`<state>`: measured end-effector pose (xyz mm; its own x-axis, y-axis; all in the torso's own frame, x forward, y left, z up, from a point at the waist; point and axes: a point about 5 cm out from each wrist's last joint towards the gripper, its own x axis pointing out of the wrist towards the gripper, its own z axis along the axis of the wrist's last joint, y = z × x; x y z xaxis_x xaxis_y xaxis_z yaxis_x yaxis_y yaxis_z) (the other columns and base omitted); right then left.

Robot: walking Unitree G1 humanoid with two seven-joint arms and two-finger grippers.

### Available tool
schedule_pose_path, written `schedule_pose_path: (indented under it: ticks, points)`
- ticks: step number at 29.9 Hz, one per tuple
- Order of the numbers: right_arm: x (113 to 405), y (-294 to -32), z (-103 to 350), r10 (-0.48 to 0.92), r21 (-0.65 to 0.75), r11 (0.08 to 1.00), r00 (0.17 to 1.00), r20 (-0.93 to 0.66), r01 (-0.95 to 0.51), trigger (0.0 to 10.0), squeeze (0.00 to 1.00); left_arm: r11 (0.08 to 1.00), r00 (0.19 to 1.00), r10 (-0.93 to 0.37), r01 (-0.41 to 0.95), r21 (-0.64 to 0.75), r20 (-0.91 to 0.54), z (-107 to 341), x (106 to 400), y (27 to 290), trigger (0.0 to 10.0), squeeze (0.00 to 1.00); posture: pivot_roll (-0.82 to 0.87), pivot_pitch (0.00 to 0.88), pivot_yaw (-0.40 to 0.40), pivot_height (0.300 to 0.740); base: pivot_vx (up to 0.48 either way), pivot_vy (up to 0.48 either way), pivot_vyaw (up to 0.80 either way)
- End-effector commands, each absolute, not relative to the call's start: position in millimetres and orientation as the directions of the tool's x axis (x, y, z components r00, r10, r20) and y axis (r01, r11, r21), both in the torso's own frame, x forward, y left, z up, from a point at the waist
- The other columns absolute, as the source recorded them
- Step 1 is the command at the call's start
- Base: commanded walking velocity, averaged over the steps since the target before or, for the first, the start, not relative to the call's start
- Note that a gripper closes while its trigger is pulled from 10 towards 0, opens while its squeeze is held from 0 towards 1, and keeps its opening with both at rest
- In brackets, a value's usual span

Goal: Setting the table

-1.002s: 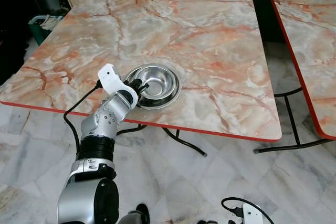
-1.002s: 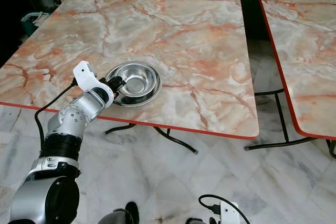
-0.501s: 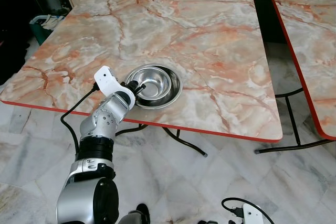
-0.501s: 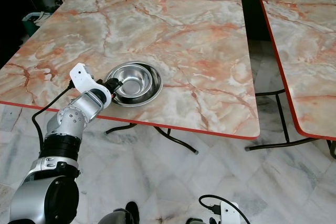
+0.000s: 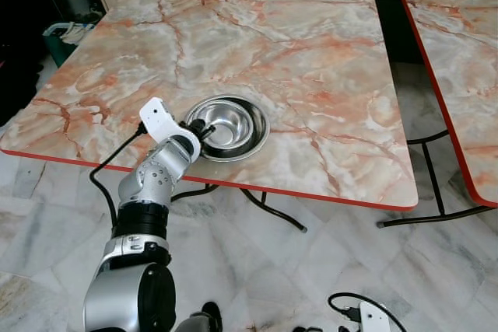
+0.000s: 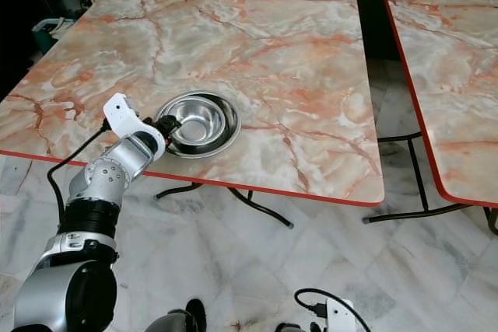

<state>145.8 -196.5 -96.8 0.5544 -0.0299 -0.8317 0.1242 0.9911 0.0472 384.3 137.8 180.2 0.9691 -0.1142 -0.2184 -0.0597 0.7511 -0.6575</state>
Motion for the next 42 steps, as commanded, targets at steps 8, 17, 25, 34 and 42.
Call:
schedule_pose_path:
  ticks: [8,17,25,34,42]
  points:
    - [133,-188,-103,-0.002,0.069,0.990,0.516,-0.857,0.119,10.0,0.00,0.790,0.975,-0.124,-0.016,-0.613,-0.185,194,386,137,10.0,0.00,-0.02,0.176,0.025,0.740,0.000,0.000,0.00]
    - [130,-188,-104,-0.003,0.068,0.991,0.512,-0.859,0.119,10.0,0.00,0.861,0.984,-0.088,-0.001,-0.509,-0.152,207,387,147,10.0,0.00,-0.01,0.176,0.022,0.740,0.000,0.000,0.00]
    - [135,-194,-101,-0.006,0.065,0.991,0.519,-0.855,0.119,10.0,0.00,0.995,0.998,-0.035,0.040,-0.086,0.058,241,385,160,10.0,0.00,-0.01,0.164,0.019,0.740,0.000,0.000,0.00]
    - [145,-196,-98,-0.029,0.061,0.987,0.544,-0.838,0.147,10.0,0.00,0.938,0.952,0.259,-0.288,0.192,0.163,223,362,244,10.0,0.00,-0.02,0.113,0.045,0.740,0.000,0.000,0.00]
    - [168,-188,-90,-0.027,0.074,0.986,0.578,-0.815,0.151,10.0,0.00,0.751,0.814,0.569,-0.572,0.331,0.118,167,316,326,10.0,0.00,-0.03,0.072,0.074,0.740,0.000,0.000,0.00]
